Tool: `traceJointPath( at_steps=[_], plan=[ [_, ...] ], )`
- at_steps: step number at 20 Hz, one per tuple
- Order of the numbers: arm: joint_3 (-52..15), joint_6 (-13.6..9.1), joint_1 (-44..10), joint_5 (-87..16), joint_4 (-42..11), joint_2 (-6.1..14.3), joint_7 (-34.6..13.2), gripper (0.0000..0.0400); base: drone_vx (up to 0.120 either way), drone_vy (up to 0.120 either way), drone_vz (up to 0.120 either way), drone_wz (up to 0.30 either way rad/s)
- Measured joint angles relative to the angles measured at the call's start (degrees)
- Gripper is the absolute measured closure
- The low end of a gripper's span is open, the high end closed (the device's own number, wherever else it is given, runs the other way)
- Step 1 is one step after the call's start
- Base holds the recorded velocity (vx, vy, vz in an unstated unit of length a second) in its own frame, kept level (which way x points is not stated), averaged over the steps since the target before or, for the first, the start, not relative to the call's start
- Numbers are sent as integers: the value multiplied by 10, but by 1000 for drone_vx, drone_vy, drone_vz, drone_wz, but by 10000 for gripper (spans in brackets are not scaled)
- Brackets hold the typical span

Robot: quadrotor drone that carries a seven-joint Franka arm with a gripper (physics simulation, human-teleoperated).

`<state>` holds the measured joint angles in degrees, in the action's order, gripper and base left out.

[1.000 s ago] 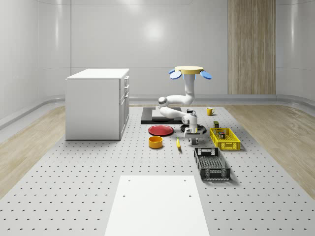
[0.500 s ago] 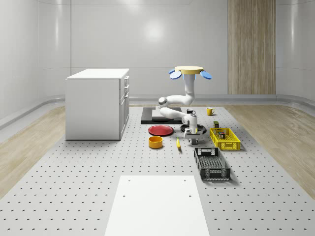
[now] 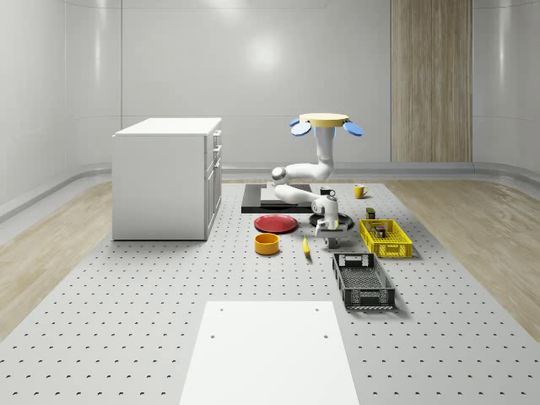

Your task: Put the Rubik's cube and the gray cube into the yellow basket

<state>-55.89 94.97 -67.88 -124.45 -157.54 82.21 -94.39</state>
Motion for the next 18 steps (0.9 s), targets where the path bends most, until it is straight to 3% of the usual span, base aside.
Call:
traceJointPath(
  at_steps=[8, 13, 18],
  plan=[
    [0, -6, 5, -1, -2, -5, 3, 147, 0, 0, 0, 0],
    [-23, -21, 13, 19, -16, -6, 3, 149, 0, 0, 0, 0],
    [-55, -40, 21, 49, -34, -6, 3, 150, 0, 0, 120, 0]
  ],
)
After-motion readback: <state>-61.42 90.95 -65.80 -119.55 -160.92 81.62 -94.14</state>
